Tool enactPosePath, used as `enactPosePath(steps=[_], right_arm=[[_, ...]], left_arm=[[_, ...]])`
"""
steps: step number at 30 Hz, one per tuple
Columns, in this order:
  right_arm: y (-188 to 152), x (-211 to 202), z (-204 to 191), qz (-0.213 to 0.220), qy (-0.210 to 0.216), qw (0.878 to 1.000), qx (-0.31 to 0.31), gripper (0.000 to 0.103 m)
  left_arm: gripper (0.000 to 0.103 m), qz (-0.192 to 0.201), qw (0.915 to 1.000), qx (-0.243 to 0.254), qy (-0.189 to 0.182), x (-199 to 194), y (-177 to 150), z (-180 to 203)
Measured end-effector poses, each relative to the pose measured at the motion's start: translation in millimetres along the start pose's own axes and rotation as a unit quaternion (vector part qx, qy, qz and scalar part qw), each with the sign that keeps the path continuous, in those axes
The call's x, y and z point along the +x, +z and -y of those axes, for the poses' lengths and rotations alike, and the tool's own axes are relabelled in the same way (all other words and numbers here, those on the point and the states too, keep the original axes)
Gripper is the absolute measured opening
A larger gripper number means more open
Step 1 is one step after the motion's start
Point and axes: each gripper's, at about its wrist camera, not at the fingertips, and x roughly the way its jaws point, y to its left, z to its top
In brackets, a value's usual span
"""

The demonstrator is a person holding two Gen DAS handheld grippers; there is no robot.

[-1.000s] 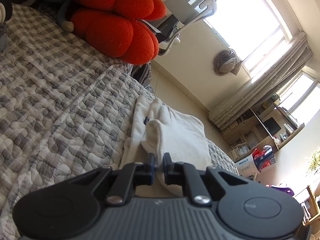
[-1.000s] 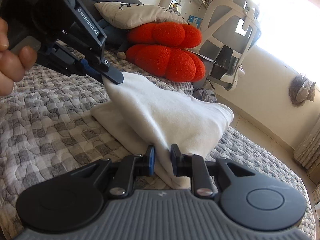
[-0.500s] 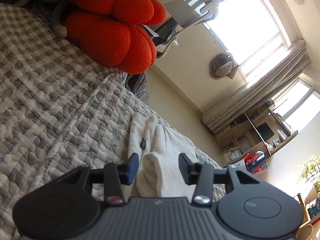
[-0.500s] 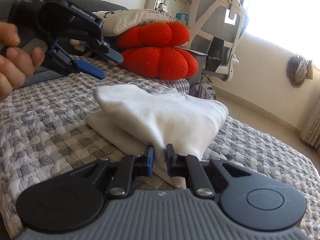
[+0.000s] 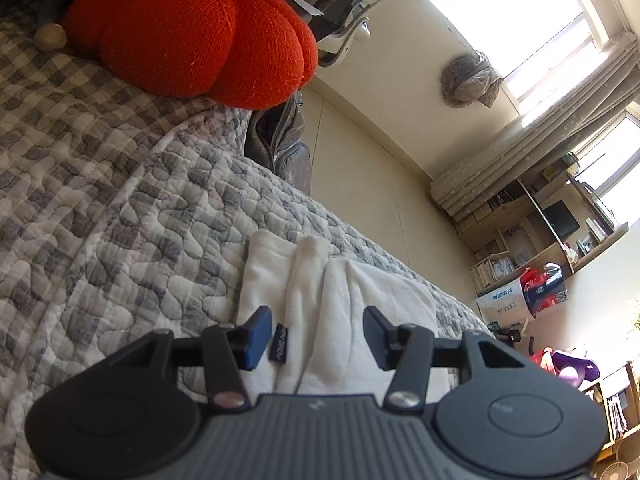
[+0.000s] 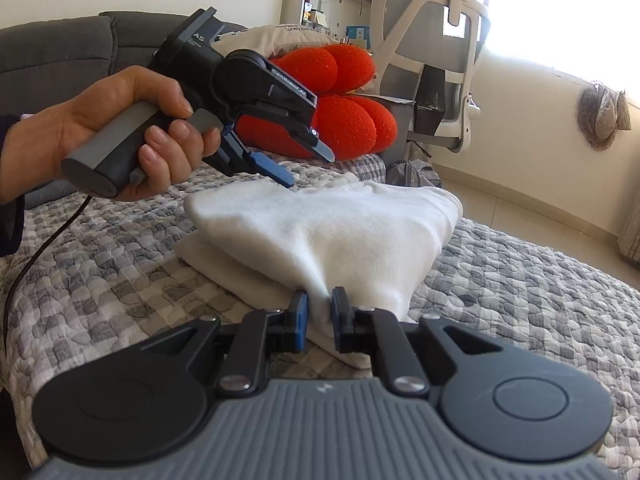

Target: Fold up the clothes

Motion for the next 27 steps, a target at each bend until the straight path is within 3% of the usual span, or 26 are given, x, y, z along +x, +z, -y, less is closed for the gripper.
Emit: enactPosePath(steps=[5,7,8,9,19,24,27], right_arm=[[-1.9,-0.1,6.1,0.002,0.011,1.000,0.015,0.012],[-1.8,0.2,6.9,0.002,0.013,1.000,0.017,0.012],[-1.9,0.2,7.0,0.003,0.013,1.000,0.017,0.012],[-2.0,-0.1,7.1,0.003,0.014,1.000,0.018,0.012],[-1.4,-2.4,1.3,0.005,0.008,1.000,-0.001,0.012],[1.1,2.8,-4.0,-0.012,-0.007,1.000,-0.016,0.012],[1.3,4.2,-6.0,-0.018,-0.013,0.999,-0.023,0.012]], left_arm=[[0.049,0.003,0.9990,0.041,0.016,12.3,-4.6,10.4],[0.033,0.008,0.9980,0.055,0.029,12.5,-5.6,12.8],[0.012,0.011,0.9976,0.060,0.032,11.3,-6.4,13.8],[0.008,0.015,0.9973,0.064,0.033,9.5,-7.0,14.6],[0.006,0.092,0.9933,0.063,0.028,-38.0,-3.6,12.1],[0.007,0.064,0.9935,0.071,0.061,-14.9,-0.3,10.4],[0.007,0.062,0.9963,0.033,0.049,-15.8,0.0,-2.7]])
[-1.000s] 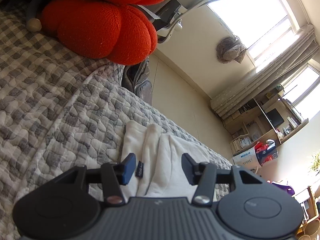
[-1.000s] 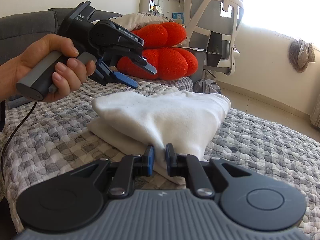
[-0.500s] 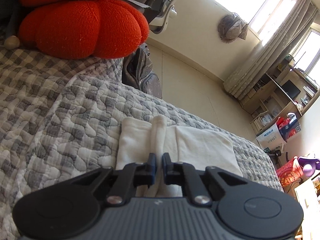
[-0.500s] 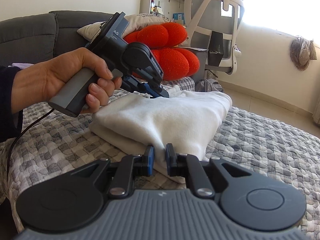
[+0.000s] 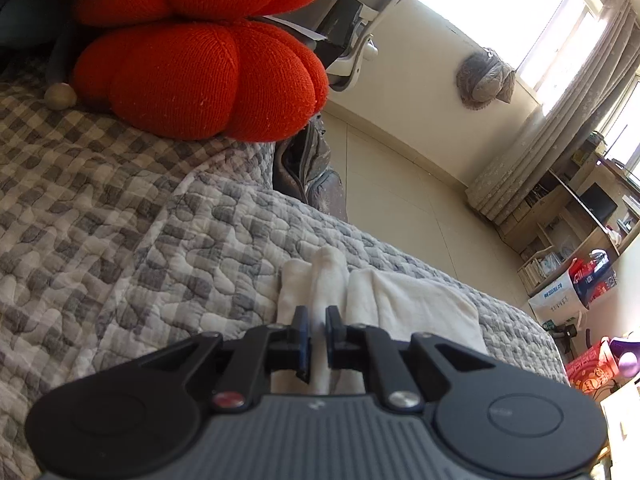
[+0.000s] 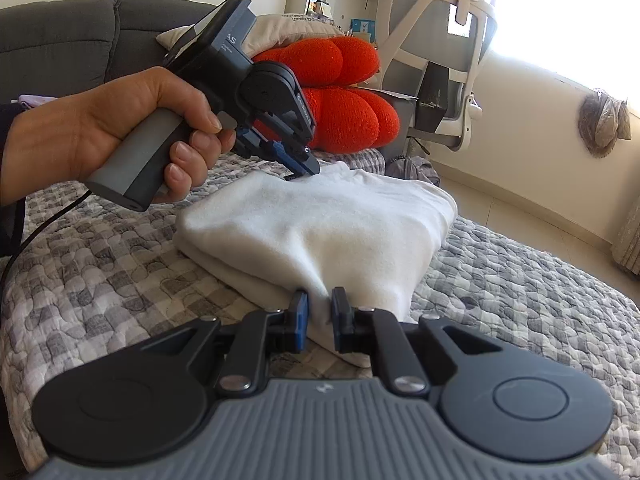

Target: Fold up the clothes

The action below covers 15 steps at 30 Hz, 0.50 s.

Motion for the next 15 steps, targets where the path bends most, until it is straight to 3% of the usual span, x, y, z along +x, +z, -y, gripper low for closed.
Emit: enactPosePath(steps=[4,6,9,11,15], right_arm=[[0.4,0.7,3.6,-0.004,0.007,1.000,0.009,0.012],[1.2,1.8,7.3,-0.008,0.015,1.000,0.022,0.012],[2.8,4.6,10.4,-0.015,0.025,0.999,0.039,0.012],[2.7,5.2,10.9,-0.017,0.027,0.998,0.046,0.012],[1.8,4.0,12.1,-0.014,0.029,0.998,0.057,0.012]], left_arm=[[0.011,0.020,0.9996,-0.014,-0.011,-26.0,-3.9,-7.4],[0.020,0.040,0.9990,-0.006,-0.016,-48.3,-8.0,-3.0],[0.032,0.048,0.9972,0.019,-0.054,-71.7,-26.3,15.9],[0.033,0.039,0.9960,0.041,-0.070,-76.5,-46.9,30.2],[0.032,0.015,0.9939,0.102,-0.041,-54.4,-87.0,44.7]])
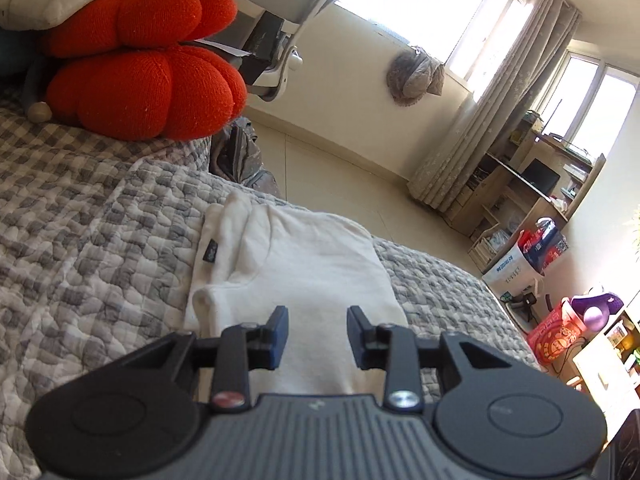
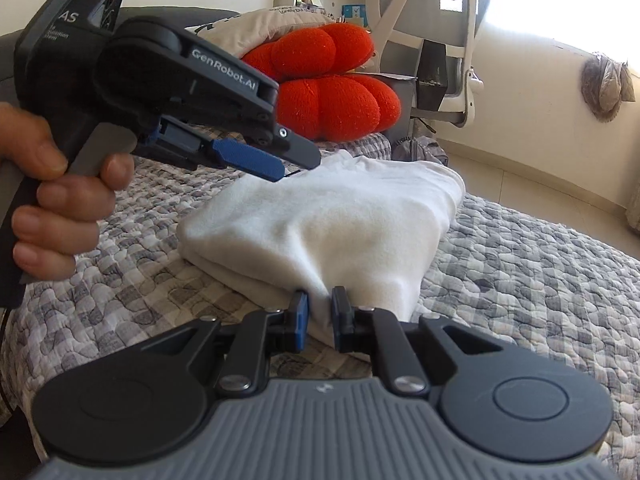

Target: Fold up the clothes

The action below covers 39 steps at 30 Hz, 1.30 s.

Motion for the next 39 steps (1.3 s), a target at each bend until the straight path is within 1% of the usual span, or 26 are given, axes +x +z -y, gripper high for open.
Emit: enactPosePath(steps=[2,3,4,5,6,7,8,9,10,11,13,17,18,20,23,25,28,31,33,34,35,36,39], right_arm=[[-1.4,-4.1,2.7,0.010,0.008,1.000,0.009,0.016],[-2.7,-8.3,4.8,0.018,0.015,1.000,0.015,0.022],[-3.4,-14.8,9.1,0.027,0.029,0.999,0.029,0.032],[-3.9,-21.8,14.1,0.036,0.044,0.997,0.046,0.039],[-3.3,-26.5,18.2,0.044,0.048,0.996,0.060,0.051],[-0.9,-31.6,23.2,0.054,0.037,0.995,0.078,0.054],[2.8,-35.0,27.6,0.062,0.025,0.994,0.089,0.054],[6.3,-37.2,31.2,0.071,0.022,0.992,0.099,0.054],[9.7,-39.3,34.6,0.080,0.022,0.991,0.108,0.053],[14.3,-37.4,36.5,0.078,0.022,0.990,0.115,0.048],[22.4,-29.4,37.1,0.064,0.016,0.991,0.117,0.010],[15.9,-2.1,22.8,0.015,0.015,0.997,0.075,0.004],[14.2,2.0,20.3,0.006,0.015,0.998,0.068,0.000],[12.2,6.3,22.7,-0.009,0.022,0.997,0.077,0.000],[7.2,7.3,29.9,-0.018,0.038,0.994,0.104,0.000],[6.1,5.6,29.2,-0.018,0.036,0.994,0.106,0.000],[7.0,3.1,25.8,-0.015,0.030,0.994,0.102,0.000],[7.8,-2.3,26.6,0.003,0.033,0.995,0.093,0.000],[14.8,-7.8,32.7,0.021,0.034,0.994,0.098,0.000],[19.9,-9.9,36.8,0.032,0.027,0.994,0.105,0.001],[27.3,-9.9,41.7,0.041,0.016,0.993,0.112,0.005],[35.4,-5.9,46.0,0.041,0.012,0.992,0.115,0.010],[55.1,15.5,55.0,0.023,0.007,0.993,0.113,0.010]], left_arm=[[0.030,0.000,0.9998,0.012,0.013,13.6,-10.9,-4.2],[0.027,0.003,0.9996,0.020,0.017,16.4,-13.7,-5.9],[0.025,0.010,0.9993,0.031,0.018,16.8,-14.9,-7.4],[0.024,0.013,0.9992,0.034,0.018,16.1,-16.0,-8.7],[0.024,0.015,0.9992,0.033,0.016,14.7,-17.0,-9.9],[0.024,0.017,0.9992,0.033,0.015,14.0,-17.9,-11.0],[0.024,0.020,0.9992,0.031,0.013,12.9,-19.7,-11.9],[0.024,0.022,0.9993,0.029,0.011,12.2,-21.0,-11.9],[0.024,0.023,0.9993,0.026,0.010,12.0,-21.4,-12.3],[0.024,0.023,0.9994,0.023,0.008,11.9,-21.7,-13.2],[0.023,0.023,0.9996,0.012,0.003,11.1,-22.4,-15.3],[0.021,0.025,0.9996,0.008,0.003,10.5,-23.7,-16.4],[0.021,0.026,0.9996,0.010,0.006,10.3,-24.1,-15.5],[0.021,0.027,0.9995,0.015,0.011,9.1,-25.2,-13.4],[0.021,0.031,0.9989,0.027,0.024,2.3,-27.7,-6.7],[0.022,0.037,0.9977,0.045,0.035,-5.1,-30.3,0.2],[0.023,0.040,0.9969,0.053,0.042,-5.4,-34.0,0.1],[0.023,0.041,0.9968,0.053,0.042,-4.6,-35.1,-2.1],[0.023,0.042,0.9968,0.054,0.042,-4.4,-36.1,-2.1],[0.023,0.043,0.9967,0.054,0.042,-4.4,-36.6,-2.1],[0.023,0.043,0.9967,0.054,0.042,-4.3,-37.1,-2.2],[0.023,0.044,0.9967,0.055,0.042,-4.3,-37.6,-2.2],[0.023,0.045,0.9967,0.053,0.041,-3.1,-37.5,-2.1]])
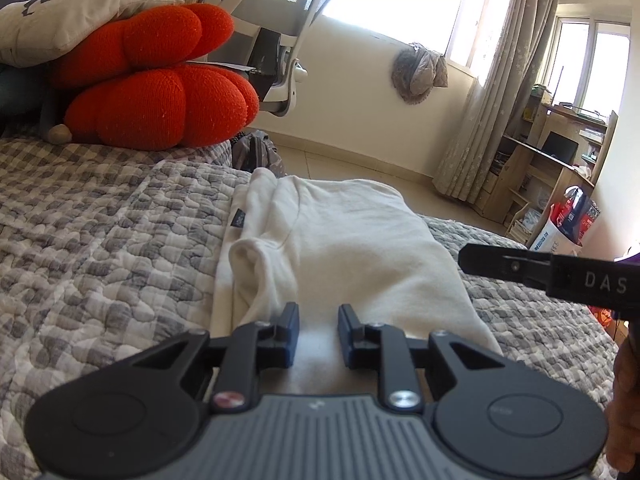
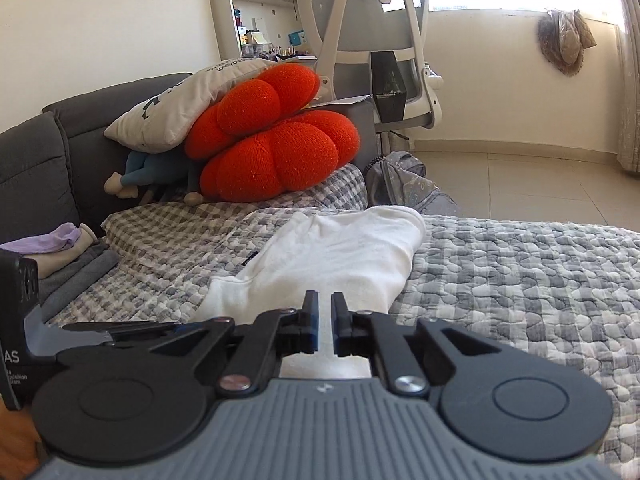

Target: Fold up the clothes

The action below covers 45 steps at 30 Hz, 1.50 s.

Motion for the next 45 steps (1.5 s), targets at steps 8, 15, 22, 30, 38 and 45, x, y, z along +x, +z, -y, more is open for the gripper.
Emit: enactPosePath(steps=[8,15,22,30,38,45], right_arm=[[10.7,62.5,17.5,-0.071,-0.026,0.997,0.020,0.000],[33.9,85.0,42.0,-0.052,-0.028,0.997,0.042,0.000],[32.3,128.3,45.7,-0.087,-0.075,0.993,0.002,0.000],[41.1,74.8,41.8,-0.036,-0.026,0.998,0.035,0.015],[3.4,46.8,7.0,-0.054,-0.014,0.998,-0.014,0.015],[-10.6,16.6,-4.3,-0.062,-0.003,0.998,-0.005,0.020]], left_arm=[[0.022,0.003,0.9997,0.022,0.012,-1.9,-4.1,8.6],[0.022,0.004,0.9993,0.032,0.015,-2.8,-5.4,10.5],[0.022,0.005,0.9996,0.025,0.009,-2.9,-5.1,7.9],[0.022,0.006,0.9998,0.019,0.005,-4.2,-5.6,6.8],[0.022,0.005,0.9998,0.016,0.005,-4.4,-4.6,6.6],[0.022,0.004,0.9999,0.012,0.002,-3.6,-3.6,5.4]])
